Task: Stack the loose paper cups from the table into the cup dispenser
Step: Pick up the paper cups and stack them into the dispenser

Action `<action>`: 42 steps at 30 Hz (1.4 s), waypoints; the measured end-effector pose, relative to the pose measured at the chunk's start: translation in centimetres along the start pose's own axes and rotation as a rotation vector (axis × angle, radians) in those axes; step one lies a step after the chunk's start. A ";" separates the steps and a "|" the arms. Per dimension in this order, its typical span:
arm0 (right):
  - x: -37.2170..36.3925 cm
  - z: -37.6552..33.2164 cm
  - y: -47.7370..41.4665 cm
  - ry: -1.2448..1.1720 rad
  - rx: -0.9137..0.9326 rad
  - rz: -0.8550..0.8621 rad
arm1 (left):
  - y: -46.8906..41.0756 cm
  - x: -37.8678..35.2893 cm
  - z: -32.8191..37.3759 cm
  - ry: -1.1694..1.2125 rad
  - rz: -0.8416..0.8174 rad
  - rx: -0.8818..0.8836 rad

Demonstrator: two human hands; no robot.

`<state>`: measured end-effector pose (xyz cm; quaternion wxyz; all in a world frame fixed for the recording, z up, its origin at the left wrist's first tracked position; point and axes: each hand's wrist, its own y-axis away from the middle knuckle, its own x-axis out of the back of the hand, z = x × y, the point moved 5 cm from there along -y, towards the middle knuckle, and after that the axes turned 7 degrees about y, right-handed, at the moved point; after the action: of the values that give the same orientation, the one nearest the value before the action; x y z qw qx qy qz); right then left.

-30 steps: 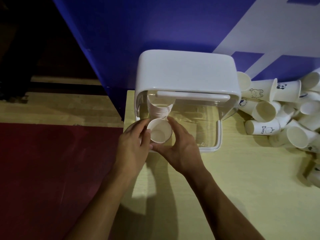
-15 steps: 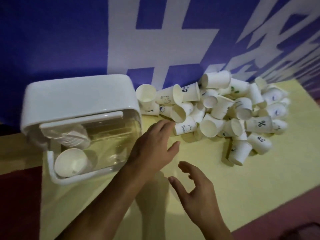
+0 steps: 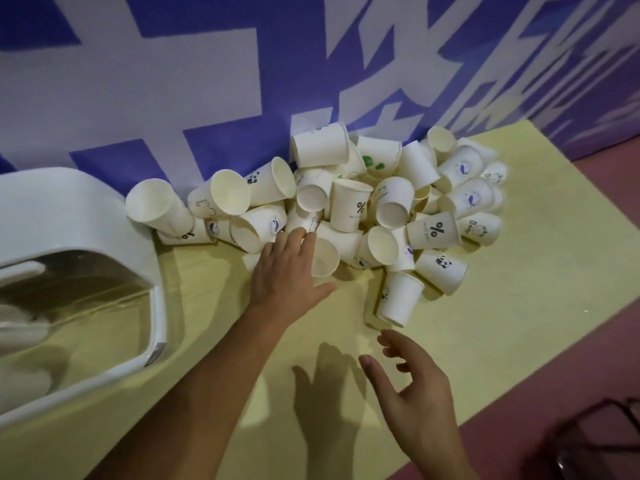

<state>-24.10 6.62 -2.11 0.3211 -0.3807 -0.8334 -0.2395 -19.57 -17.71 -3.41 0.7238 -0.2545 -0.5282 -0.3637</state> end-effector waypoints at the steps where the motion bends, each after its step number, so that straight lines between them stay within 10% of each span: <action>1: 0.5 0.6 -0.5 0.009 -0.030 0.012 | -0.4 -0.5 0.3 -0.011 0.007 0.011; 12: 2.4 5.6 -10.3 -0.069 -0.487 0.028 | 2.8 -0.1 0.8 0.684 0.217 0.167; 25: -0.2 4.6 -10.1 -0.260 -0.597 0.046 | 13.5 3.0 -4.2 1.050 0.284 0.486; 42: -12.7 -20.2 9.0 -0.131 0.043 -0.419 | 33.1 14.4 -20.7 1.172 0.652 0.575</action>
<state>-3.50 -7.16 3.84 0.2177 -0.2071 -0.9183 -0.2578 21.31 -16.99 4.27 0.9975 0.0378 -0.0259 -0.0529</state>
